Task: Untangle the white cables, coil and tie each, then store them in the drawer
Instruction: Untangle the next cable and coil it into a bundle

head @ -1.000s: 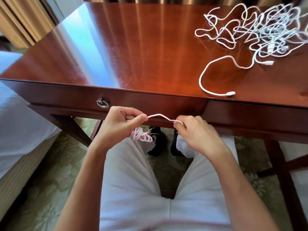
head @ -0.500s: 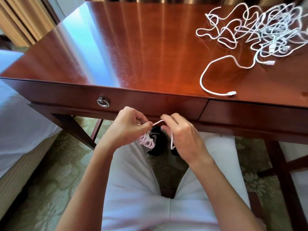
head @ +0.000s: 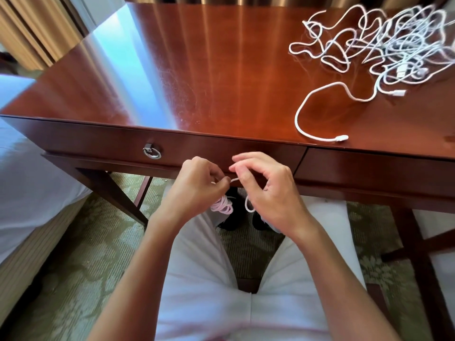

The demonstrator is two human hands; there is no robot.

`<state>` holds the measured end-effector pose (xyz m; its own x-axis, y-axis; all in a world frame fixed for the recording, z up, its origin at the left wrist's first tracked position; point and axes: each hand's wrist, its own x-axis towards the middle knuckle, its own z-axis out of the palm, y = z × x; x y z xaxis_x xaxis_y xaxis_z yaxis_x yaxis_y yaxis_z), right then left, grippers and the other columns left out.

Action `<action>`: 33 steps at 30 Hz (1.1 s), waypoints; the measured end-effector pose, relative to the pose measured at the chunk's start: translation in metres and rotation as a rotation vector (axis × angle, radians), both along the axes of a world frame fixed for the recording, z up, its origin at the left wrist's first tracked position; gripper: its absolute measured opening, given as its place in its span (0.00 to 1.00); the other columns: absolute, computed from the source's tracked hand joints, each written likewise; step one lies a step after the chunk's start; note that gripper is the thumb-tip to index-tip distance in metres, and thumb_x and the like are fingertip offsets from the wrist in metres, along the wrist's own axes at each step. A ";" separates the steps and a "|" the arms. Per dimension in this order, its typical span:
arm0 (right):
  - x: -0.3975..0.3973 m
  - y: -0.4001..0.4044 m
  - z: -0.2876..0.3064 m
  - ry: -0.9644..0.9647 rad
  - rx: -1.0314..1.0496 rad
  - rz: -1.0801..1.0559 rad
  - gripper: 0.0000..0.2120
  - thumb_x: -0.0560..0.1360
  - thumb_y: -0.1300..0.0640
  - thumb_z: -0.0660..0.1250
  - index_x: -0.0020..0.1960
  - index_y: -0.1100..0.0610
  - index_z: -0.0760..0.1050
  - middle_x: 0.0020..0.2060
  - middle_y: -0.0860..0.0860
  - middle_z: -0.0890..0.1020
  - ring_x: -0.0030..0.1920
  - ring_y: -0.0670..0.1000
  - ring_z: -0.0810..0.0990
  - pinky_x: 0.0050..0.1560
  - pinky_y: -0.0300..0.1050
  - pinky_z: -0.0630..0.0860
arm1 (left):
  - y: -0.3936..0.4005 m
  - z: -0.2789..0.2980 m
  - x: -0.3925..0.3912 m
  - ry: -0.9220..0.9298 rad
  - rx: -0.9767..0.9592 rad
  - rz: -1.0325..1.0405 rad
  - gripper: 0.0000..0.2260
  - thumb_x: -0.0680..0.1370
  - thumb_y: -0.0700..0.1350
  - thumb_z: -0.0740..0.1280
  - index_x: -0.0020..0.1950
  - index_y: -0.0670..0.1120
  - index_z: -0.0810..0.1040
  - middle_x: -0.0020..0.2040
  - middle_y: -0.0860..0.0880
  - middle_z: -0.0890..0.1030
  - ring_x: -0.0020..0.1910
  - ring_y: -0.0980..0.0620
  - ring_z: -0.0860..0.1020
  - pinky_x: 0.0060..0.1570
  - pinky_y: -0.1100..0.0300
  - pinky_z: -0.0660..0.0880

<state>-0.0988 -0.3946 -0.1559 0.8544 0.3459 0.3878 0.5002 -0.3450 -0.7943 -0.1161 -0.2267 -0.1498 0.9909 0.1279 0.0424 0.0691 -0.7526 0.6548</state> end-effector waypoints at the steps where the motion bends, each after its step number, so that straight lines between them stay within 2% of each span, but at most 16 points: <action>1: -0.003 0.000 0.006 -0.073 0.017 -0.012 0.08 0.80 0.61 0.67 0.56 0.58 0.83 0.56 0.48 0.82 0.60 0.43 0.79 0.62 0.43 0.76 | -0.001 0.000 0.000 0.006 0.011 -0.002 0.07 0.73 0.43 0.71 0.34 0.47 0.84 0.28 0.51 0.81 0.32 0.51 0.81 0.32 0.64 0.72; 3: -0.012 0.001 0.012 -0.162 0.108 -0.010 0.11 0.79 0.68 0.66 0.59 0.60 0.80 0.56 0.50 0.81 0.59 0.47 0.80 0.59 0.44 0.79 | -0.002 0.001 -0.001 0.024 -0.001 0.016 0.11 0.73 0.44 0.71 0.30 0.49 0.81 0.24 0.53 0.76 0.28 0.53 0.77 0.29 0.65 0.69; 5: -0.020 0.009 0.013 0.038 0.258 0.098 0.14 0.78 0.71 0.64 0.60 0.59 0.78 0.53 0.51 0.81 0.56 0.51 0.83 0.53 0.49 0.83 | -0.002 0.002 0.000 0.055 -0.074 0.043 0.16 0.71 0.44 0.72 0.23 0.49 0.73 0.21 0.54 0.66 0.24 0.62 0.65 0.24 0.66 0.61; 7: -0.025 0.018 0.004 0.191 0.259 0.158 0.16 0.78 0.72 0.62 0.60 0.58 0.78 0.52 0.52 0.81 0.55 0.51 0.83 0.51 0.50 0.83 | -0.002 0.002 0.000 0.084 -0.113 0.061 0.16 0.68 0.41 0.71 0.22 0.46 0.71 0.23 0.53 0.63 0.24 0.64 0.61 0.23 0.64 0.59; 10: -0.017 0.018 -0.010 0.128 0.114 0.057 0.19 0.74 0.74 0.60 0.58 0.57 0.78 0.52 0.50 0.81 0.56 0.47 0.81 0.58 0.44 0.79 | 0.000 0.000 -0.001 0.094 -0.140 0.098 0.09 0.72 0.41 0.71 0.31 0.44 0.83 0.21 0.51 0.68 0.21 0.62 0.63 0.22 0.65 0.61; 13: -0.006 0.012 -0.012 0.217 0.097 0.083 0.19 0.76 0.73 0.59 0.58 0.57 0.79 0.54 0.49 0.82 0.57 0.45 0.81 0.61 0.39 0.77 | 0.006 0.001 -0.004 0.167 -0.388 0.076 0.09 0.76 0.41 0.72 0.37 0.40 0.84 0.20 0.53 0.65 0.19 0.57 0.59 0.21 0.67 0.57; 16: -0.001 0.005 -0.018 0.260 0.078 0.129 0.12 0.80 0.68 0.63 0.57 0.58 0.81 0.51 0.47 0.85 0.54 0.44 0.84 0.59 0.43 0.80 | 0.008 0.004 -0.006 0.210 -0.662 0.030 0.11 0.78 0.40 0.71 0.35 0.40 0.83 0.25 0.47 0.64 0.22 0.55 0.58 0.25 0.67 0.55; 19: -0.003 0.002 -0.026 0.265 0.110 0.121 0.08 0.81 0.61 0.66 0.57 0.57 0.82 0.49 0.46 0.86 0.52 0.45 0.85 0.56 0.49 0.81 | 0.006 0.005 -0.006 0.205 -0.762 0.055 0.13 0.79 0.40 0.70 0.34 0.38 0.81 0.25 0.46 0.66 0.21 0.55 0.59 0.25 0.68 0.55; 21: -0.009 0.007 -0.031 0.330 0.188 0.129 0.07 0.81 0.59 0.68 0.58 0.57 0.82 0.49 0.48 0.86 0.52 0.47 0.85 0.55 0.52 0.81 | -0.001 0.003 -0.005 0.143 -0.884 0.127 0.15 0.80 0.39 0.67 0.37 0.30 0.75 0.21 0.48 0.65 0.18 0.55 0.59 0.21 0.69 0.56; 24: -0.020 0.021 -0.037 0.454 0.294 0.149 0.06 0.82 0.61 0.66 0.57 0.57 0.80 0.45 0.56 0.85 0.44 0.53 0.85 0.48 0.57 0.83 | -0.014 -0.006 0.000 -0.040 -1.031 0.296 0.18 0.83 0.41 0.63 0.34 0.36 0.70 0.19 0.47 0.64 0.14 0.54 0.61 0.18 0.68 0.60; 26: -0.026 0.028 -0.040 0.493 0.257 0.161 0.06 0.82 0.62 0.64 0.55 0.57 0.79 0.41 0.55 0.85 0.36 0.50 0.82 0.39 0.51 0.82 | -0.016 -0.016 0.005 -0.198 -0.973 0.412 0.18 0.83 0.45 0.64 0.33 0.42 0.72 0.20 0.48 0.66 0.16 0.53 0.62 0.19 0.66 0.61; 29: -0.032 0.027 -0.039 0.392 0.013 0.169 0.06 0.81 0.58 0.65 0.52 0.56 0.81 0.38 0.47 0.84 0.38 0.44 0.83 0.42 0.45 0.81 | -0.011 -0.027 0.009 -0.450 -0.705 0.510 0.19 0.82 0.48 0.65 0.32 0.43 0.73 0.24 0.50 0.71 0.24 0.52 0.68 0.26 0.58 0.65; 31: -0.034 0.025 -0.031 0.289 -0.084 0.155 0.08 0.81 0.53 0.65 0.49 0.53 0.82 0.37 0.45 0.84 0.40 0.43 0.83 0.43 0.45 0.79 | -0.009 -0.030 0.010 -0.561 -0.570 0.492 0.21 0.82 0.49 0.66 0.32 0.39 0.72 0.24 0.48 0.73 0.23 0.51 0.70 0.29 0.56 0.67; 33: -0.032 0.021 -0.022 0.200 -0.144 0.136 0.09 0.80 0.50 0.66 0.47 0.53 0.81 0.33 0.45 0.82 0.35 0.42 0.79 0.39 0.44 0.75 | -0.008 -0.033 0.008 -0.603 -0.409 0.430 0.22 0.81 0.50 0.68 0.32 0.40 0.70 0.22 0.49 0.73 0.21 0.51 0.71 0.27 0.58 0.67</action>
<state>-0.1303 -0.3736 -0.1776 0.8509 0.5019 0.1550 0.3881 -0.4018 -0.8294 -0.1079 -0.2346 -0.1824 0.6751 0.6089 0.4164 -0.1534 -0.4363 0.8866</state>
